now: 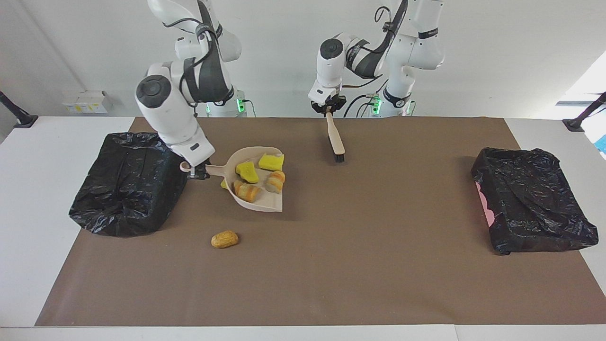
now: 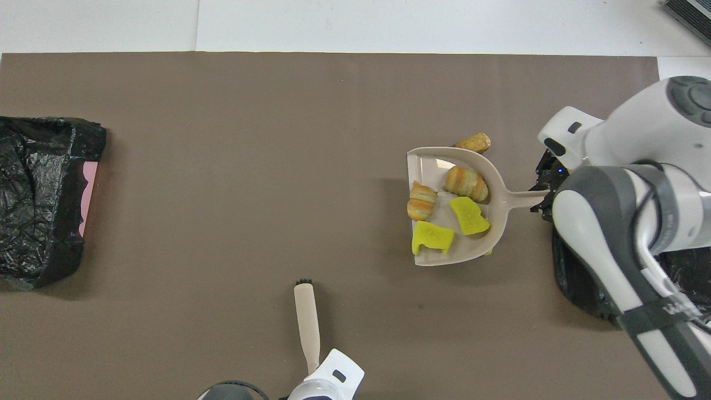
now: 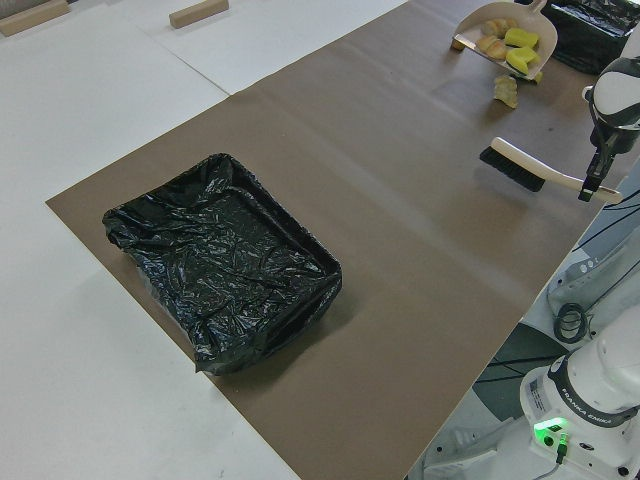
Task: Sweep and dump trash in bin
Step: 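Carry the loaded dustpan with the right gripper to the nearby black bin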
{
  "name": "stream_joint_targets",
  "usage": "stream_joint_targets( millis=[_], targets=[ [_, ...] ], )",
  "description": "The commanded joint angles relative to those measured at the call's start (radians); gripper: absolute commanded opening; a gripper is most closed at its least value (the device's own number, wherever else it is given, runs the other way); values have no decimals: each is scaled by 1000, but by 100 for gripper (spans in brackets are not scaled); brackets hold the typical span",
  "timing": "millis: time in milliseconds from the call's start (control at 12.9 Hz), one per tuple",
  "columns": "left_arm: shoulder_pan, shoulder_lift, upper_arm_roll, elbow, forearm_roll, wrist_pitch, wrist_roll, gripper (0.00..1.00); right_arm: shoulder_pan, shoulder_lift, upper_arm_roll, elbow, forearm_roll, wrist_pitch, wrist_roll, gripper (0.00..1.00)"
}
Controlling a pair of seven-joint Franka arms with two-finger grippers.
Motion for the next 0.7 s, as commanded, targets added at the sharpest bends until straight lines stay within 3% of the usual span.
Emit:
stream_joint_targets(
  millis=[0,309,464,619],
  targets=[
    [-10,-36,-9,-27,-6,17,-1,0,-119,-48,4,0,11,-43,-140,0],
    [-10,-24,-7,-27,-123,15,125,0,-323,-98,3,0,-47,-92,-365,0],
    [-10,-16,-7,-27,-126,15,127,0,-423,-108,1,0,-96,-86,-471,0],
    [-9,-15,-7,-27,-126,12,125,11,-506,-115,1,0,-159,-69,-542,0]
  ],
)
